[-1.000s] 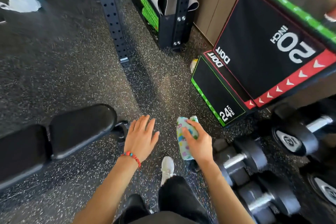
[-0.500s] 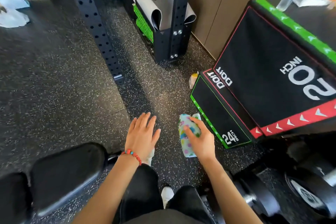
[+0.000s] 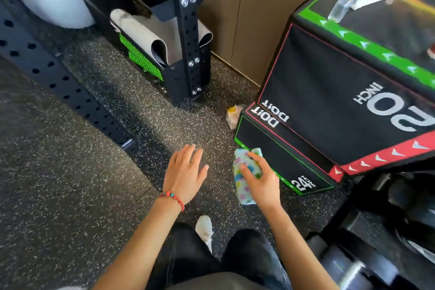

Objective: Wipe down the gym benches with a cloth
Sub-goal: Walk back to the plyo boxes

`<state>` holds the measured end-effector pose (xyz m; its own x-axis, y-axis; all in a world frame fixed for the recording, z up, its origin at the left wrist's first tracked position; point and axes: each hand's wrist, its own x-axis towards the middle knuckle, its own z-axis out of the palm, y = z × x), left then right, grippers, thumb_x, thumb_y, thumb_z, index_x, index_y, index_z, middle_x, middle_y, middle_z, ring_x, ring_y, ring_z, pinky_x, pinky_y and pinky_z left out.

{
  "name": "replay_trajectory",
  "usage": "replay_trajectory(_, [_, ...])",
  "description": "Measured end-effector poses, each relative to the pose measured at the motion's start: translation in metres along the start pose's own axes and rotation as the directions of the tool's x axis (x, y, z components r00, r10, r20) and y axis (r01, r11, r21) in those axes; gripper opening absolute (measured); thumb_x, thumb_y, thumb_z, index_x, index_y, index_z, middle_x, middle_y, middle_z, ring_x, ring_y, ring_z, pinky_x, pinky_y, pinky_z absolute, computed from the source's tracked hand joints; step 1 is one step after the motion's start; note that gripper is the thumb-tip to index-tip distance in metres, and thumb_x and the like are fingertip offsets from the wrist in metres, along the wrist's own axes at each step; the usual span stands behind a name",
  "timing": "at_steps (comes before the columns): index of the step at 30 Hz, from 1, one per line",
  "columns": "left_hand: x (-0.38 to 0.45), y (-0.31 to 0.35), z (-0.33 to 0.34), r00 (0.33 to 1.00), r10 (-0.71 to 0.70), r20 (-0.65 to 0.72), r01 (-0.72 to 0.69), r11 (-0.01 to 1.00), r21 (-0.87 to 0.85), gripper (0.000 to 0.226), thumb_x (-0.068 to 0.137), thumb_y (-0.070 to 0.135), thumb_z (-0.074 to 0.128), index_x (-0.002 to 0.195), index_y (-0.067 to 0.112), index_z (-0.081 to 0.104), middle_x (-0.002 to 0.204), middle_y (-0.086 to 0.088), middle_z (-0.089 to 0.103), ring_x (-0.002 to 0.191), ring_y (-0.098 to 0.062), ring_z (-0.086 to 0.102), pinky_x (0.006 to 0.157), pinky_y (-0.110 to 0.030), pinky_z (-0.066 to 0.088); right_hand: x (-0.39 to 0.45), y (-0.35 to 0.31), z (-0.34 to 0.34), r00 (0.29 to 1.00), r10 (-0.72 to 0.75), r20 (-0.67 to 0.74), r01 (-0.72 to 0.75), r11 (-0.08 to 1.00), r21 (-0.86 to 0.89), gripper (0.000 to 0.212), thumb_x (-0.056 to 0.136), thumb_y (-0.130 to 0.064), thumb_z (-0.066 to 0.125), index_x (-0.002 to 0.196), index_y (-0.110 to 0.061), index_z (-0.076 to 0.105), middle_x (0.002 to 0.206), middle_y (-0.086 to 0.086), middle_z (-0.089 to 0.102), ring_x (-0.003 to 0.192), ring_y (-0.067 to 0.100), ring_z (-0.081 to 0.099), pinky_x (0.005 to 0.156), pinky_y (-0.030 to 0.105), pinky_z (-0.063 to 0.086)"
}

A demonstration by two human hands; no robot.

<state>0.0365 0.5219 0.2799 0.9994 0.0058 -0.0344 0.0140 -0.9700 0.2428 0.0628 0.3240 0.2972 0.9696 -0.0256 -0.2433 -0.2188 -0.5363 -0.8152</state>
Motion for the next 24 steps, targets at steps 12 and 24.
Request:
replay_trajectory(12, [0.126, 0.044, 0.000, 0.968, 0.252, 0.005, -0.251, 0.967, -0.033, 0.050, 0.090, 0.035, 0.037, 0.114, -0.001, 0.062, 0.117, -0.023, 0.061, 0.107, -0.038, 0.059, 0.085, -0.049, 0.050, 0.055, 0.009, -0.048, 0.931, 0.210, -0.299, -0.164, 0.972, 0.170, 0.022, 0.083, -0.032, 0.065, 0.104, -0.038, 0.060, 0.077, -0.007, 0.065, 0.063, 0.009, 0.061, 0.061, 0.024, 0.052])
replay_trajectory(24, [0.262, 0.127, -0.006, 0.919, 0.391, -0.055, -0.393, 0.918, -0.057, 0.054, 0.089, 0.036, 0.034, 0.116, -0.002, 0.061, 0.119, -0.025, 0.059, 0.111, -0.040, 0.056, 0.092, -0.050, 0.046, 0.164, 0.000, -0.125, 0.885, 0.227, -0.407, -0.119, 0.955, 0.272, 0.027, 0.084, -0.024, 0.066, 0.111, -0.027, 0.062, 0.090, -0.006, 0.061, 0.071, -0.008, 0.056, 0.057, 0.001, 0.042])
